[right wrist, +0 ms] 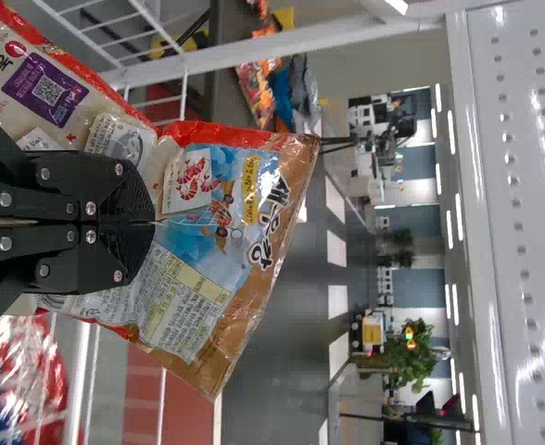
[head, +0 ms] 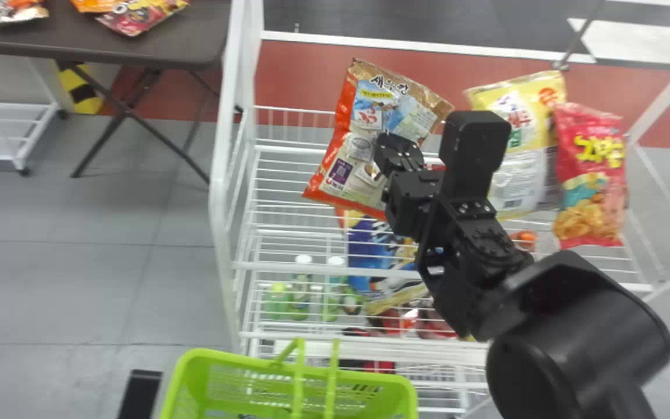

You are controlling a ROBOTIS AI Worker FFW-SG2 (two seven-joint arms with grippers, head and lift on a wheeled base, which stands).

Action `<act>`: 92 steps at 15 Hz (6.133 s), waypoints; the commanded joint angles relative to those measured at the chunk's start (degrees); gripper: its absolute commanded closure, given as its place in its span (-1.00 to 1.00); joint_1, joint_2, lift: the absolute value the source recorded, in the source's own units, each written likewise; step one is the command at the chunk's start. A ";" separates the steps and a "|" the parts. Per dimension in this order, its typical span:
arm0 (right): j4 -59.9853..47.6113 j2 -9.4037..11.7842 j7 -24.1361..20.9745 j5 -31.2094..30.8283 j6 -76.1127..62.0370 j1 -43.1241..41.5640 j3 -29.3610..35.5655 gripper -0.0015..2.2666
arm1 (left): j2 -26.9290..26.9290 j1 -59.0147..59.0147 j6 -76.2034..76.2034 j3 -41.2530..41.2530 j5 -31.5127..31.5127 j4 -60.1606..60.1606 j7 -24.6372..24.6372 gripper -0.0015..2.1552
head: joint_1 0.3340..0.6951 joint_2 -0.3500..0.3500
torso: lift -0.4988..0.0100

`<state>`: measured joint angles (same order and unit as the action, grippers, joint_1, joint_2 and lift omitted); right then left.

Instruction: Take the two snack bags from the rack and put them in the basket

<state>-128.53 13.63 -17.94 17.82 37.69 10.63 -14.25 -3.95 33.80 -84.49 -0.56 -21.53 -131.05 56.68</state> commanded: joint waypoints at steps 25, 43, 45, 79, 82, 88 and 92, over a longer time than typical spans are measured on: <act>-12.62 2.54 2.12 6.26 39.79 19.87 -4.21 0.98 | 0.26 0.30 2.79 4.08 0.97 -0.79 -3.33 0.74 | 1.00 -1.00 | 0.92; -11.66 0.00 9.85 16.63 45.42 18.91 8.19 -0.95 | 0.17 -1.55 2.44 3.64 1.14 0.18 -3.77 0.74 | 1.00 -0.95 | 0.92; -15.87 -0.18 11.88 17.78 45.95 20.84 12.93 -0.94 | 0.17 -1.55 2.44 3.46 1.14 0.27 -3.77 0.74 | 1.00 -1.00 | 0.92; -12.80 -1.41 16.27 -10.17 -40.01 48.53 15.75 -0.90 | 0.34 4.17 7.01 -1.55 -0.79 0.88 0.98 0.74 | 1.00 -1.00 | 0.92; -12.45 -1.15 16.27 -10.17 -40.71 48.17 15.31 -0.90 | 0.43 4.25 7.01 -1.46 -0.79 0.53 0.80 0.74 | 1.00 -1.00 | 0.92; -11.92 -0.53 16.27 -10.61 -41.77 47.47 14.69 -0.90 | 0.87 5.31 9.12 -1.46 -0.79 -0.35 0.45 0.74 | 1.00 -1.00 | 0.92; -11.57 -0.44 16.27 -10.44 -41.77 47.12 14.60 -0.90 | 0.96 5.75 8.59 -1.46 -0.79 -0.61 0.27 0.74 | 1.00 -1.00 | 0.92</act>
